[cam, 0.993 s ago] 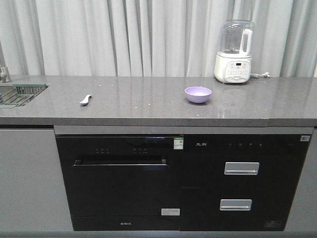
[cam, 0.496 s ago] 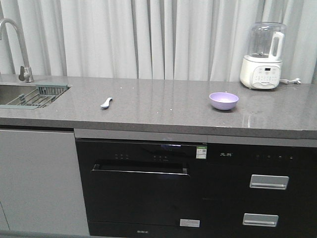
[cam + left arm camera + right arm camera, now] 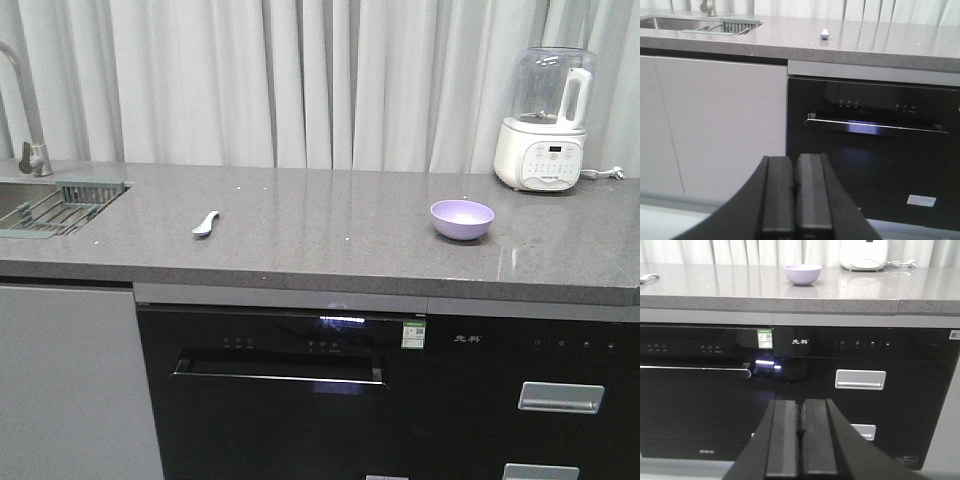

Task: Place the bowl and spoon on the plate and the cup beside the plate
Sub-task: 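Drive the base toward the counter with the lavender bowl and spoon, then lower the left gripper onto the white spoon and close on it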

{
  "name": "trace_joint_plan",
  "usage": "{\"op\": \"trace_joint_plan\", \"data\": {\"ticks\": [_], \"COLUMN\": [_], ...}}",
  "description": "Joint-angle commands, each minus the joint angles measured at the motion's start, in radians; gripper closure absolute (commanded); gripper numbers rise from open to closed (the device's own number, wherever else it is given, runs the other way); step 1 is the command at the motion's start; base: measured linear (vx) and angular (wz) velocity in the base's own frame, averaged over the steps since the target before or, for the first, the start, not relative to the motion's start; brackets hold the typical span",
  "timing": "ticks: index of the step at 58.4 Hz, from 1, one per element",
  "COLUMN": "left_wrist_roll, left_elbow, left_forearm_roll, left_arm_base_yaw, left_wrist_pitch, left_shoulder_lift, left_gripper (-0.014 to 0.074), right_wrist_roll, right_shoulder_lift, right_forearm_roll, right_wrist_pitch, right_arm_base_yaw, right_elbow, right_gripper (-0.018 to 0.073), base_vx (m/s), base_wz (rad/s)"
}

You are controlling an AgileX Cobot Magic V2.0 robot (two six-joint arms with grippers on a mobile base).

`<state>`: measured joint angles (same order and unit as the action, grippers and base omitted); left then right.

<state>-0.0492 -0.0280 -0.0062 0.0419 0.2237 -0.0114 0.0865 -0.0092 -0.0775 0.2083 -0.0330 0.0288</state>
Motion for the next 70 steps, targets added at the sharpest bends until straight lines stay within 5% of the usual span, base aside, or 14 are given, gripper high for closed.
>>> {"op": "trace_joint_plan", "data": {"ticks": [1,70], "left_wrist_roll": [-0.005,-0.005], "left_elbow": [-0.022,-0.022], "left_forearm_roll": [-0.008,-0.008], "left_arm_base_yaw": [0.000,0.000], "left_wrist_pitch": [-0.079,-0.079], "left_shoulder_lift": [-0.004,-0.004], "left_gripper": [0.0602,0.0602], "right_wrist_roll": [-0.005,-0.005], "right_shoulder_lift": [0.013,0.013], "right_forearm_roll": [-0.012,-0.012], "right_wrist_pitch": [-0.080,-0.080], "right_arm_base_yaw": [-0.006,-0.006], "right_elbow": [0.018,0.018], "right_gripper": [0.0568,0.0568], "base_vx": [0.27,0.36], "base_wz": [-0.10,-0.06]}}
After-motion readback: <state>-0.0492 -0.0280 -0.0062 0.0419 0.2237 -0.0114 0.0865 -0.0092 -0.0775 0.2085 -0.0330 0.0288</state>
